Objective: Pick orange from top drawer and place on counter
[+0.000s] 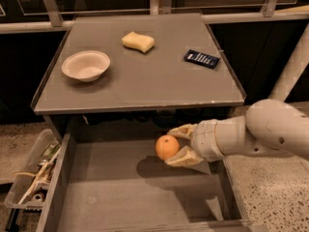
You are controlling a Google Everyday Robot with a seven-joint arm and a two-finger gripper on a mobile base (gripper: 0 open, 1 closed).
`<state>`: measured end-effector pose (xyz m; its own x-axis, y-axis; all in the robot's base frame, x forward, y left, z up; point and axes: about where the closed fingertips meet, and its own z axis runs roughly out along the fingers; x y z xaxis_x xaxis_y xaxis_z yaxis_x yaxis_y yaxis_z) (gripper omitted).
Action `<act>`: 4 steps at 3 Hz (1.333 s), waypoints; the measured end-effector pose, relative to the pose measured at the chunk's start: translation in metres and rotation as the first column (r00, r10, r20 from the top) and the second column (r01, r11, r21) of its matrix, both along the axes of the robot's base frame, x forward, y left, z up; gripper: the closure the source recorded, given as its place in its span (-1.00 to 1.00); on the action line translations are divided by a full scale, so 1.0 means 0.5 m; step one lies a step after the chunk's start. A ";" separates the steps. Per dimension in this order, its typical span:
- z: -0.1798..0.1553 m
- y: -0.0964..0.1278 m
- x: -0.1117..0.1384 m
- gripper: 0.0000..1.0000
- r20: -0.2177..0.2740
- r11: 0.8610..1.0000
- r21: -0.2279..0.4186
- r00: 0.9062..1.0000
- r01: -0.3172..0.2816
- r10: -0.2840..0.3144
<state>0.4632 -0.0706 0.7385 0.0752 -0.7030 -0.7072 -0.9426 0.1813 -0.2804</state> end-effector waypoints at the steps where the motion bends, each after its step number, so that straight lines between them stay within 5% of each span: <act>1: 0.111 0.020 0.036 1.00 0.094 0.999 -0.046 0.995 -0.024 0.029; 2: 0.205 0.036 0.086 1.00 0.169 0.997 -0.077 0.985 -0.028 0.041; 4: 0.236 0.050 0.121 1.00 0.224 0.998 -0.060 0.974 -0.016 0.029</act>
Offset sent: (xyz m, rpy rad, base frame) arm 0.0698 0.0203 0.1487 -0.1083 -0.2417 0.0323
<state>0.5236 -0.0459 0.8567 0.2434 -0.7380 -0.6293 -0.8582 0.1385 -0.4944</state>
